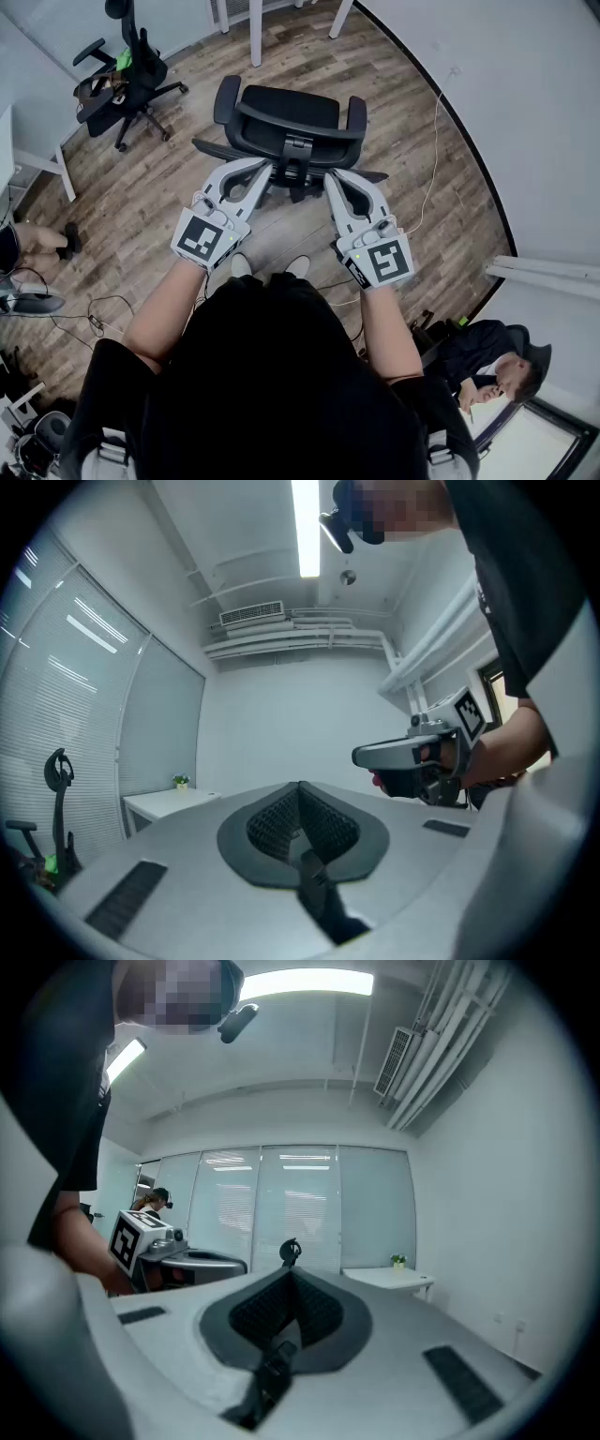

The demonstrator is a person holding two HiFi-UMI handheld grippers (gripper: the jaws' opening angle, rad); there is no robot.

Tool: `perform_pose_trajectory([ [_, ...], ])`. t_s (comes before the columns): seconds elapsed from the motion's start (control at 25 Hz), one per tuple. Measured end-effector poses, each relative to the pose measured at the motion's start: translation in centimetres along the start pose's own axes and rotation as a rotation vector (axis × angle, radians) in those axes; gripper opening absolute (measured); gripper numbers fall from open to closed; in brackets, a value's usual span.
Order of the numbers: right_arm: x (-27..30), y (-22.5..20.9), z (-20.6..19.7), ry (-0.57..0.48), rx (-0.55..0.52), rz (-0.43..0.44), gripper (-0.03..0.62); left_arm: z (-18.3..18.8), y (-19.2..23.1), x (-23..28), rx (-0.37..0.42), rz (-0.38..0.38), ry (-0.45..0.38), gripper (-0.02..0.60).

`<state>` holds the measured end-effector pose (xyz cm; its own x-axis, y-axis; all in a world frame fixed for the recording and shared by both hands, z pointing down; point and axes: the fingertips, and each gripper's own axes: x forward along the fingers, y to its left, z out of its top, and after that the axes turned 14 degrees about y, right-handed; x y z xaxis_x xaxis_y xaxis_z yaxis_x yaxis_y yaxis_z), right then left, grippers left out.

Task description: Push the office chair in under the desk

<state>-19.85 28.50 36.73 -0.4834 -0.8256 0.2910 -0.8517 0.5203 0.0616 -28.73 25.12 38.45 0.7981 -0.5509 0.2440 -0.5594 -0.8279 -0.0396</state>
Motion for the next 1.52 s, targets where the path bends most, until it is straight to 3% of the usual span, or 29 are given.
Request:
perform_pose_trajectory([
  [0.36, 0.1, 0.7, -0.1, 0.003, -0.003, -0.009, 0.002, -0.5, 0.0, -0.7, 0.008, -0.012, -0.023, -0.006],
  [0.68, 1.0, 1.7, -0.7, 0.009, 0.067, 0.003, 0.003, -1.3, 0.8, -1.5, 0.044, -0.027, -0.003, -0.002],
  [0.84, 1.6, 1.5, -2.1, 0.064, 0.084, -0.030, 0.008, -2.0, 1.8, -1.7, 0.055, -0.047, 0.009, 0.025],
  [1.12, 2.7, 0.6, -6.6, 0.225, 0.082, -0.058, 0.049, -6.9, 3.2, -1.2, 0.112, -0.157, 0.168, 0.074],
  [1.52, 4.1, -2.2, -12.5, 0.483, -0.009, -0.021, 0.134, -11.0, 4.8, 1.4, 0.189, -0.184, 0.348, 0.164],
])
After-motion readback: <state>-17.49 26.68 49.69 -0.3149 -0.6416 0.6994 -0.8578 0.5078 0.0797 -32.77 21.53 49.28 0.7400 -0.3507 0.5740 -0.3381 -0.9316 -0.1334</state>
